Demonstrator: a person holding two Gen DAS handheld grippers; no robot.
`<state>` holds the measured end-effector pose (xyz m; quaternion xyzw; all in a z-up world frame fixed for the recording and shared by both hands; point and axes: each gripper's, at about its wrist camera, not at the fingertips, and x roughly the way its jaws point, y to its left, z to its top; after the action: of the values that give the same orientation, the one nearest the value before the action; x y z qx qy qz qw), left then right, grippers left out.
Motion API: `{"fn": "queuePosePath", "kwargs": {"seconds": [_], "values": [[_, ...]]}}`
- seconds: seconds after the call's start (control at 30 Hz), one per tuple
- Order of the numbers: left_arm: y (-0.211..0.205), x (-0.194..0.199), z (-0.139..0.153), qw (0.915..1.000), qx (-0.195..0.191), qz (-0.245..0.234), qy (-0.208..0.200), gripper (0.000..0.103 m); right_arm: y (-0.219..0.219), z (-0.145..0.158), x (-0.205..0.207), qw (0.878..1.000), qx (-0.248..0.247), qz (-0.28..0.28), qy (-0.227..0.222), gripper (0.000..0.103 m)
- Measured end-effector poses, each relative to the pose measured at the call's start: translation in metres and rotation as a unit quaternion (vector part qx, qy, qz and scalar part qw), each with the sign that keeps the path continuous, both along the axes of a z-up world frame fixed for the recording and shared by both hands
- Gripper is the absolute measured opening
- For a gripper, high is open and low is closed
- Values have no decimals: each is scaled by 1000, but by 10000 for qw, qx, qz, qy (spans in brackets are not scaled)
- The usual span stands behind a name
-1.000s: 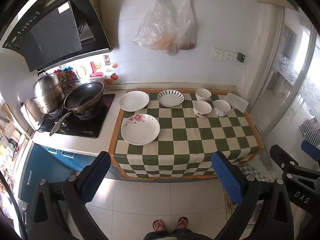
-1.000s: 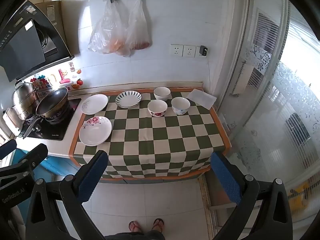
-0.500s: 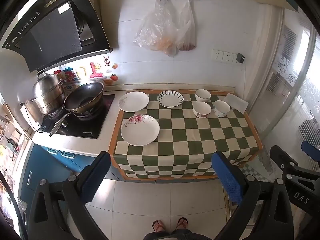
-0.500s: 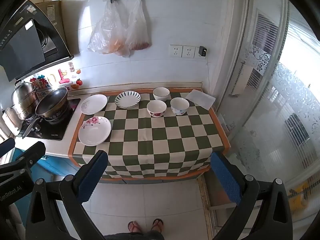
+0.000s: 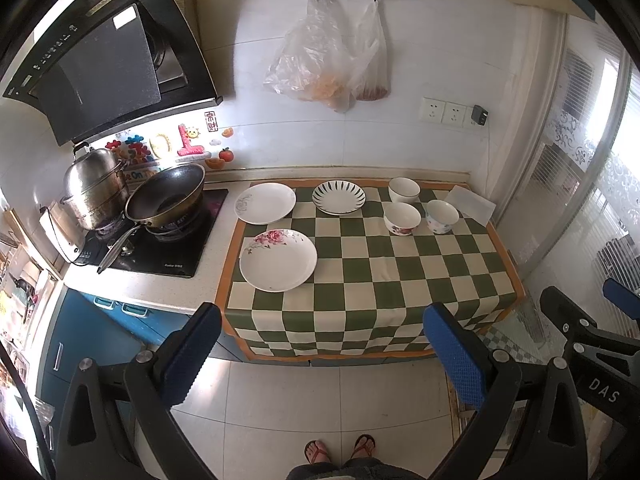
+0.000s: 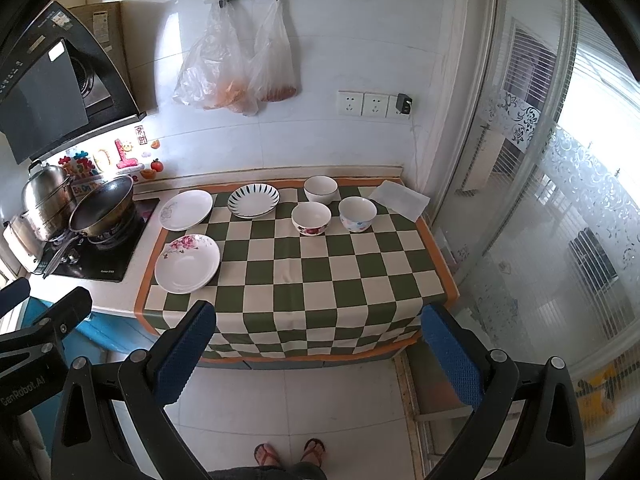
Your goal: Organize plates and bowls
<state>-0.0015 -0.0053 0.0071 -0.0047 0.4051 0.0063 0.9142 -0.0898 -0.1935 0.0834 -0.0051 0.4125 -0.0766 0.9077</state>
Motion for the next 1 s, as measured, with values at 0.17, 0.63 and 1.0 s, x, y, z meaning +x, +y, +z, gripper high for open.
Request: {"fn": "queuePosePath", "kwargs": {"seconds": [0.17, 0.63, 1.0], "values": [[-1, -1, 1, 10000, 10, -2, 1, 103, -1, -1, 0, 10000, 4, 3, 1, 103], [-2, -1, 1, 10000, 9, -1, -1, 103, -6, -2, 5, 10000, -9, -22, 6, 103], [-3, -1, 2, 10000, 3, -4, -1, 103, -5, -3, 4, 10000, -37, -16, -3, 103]]}}
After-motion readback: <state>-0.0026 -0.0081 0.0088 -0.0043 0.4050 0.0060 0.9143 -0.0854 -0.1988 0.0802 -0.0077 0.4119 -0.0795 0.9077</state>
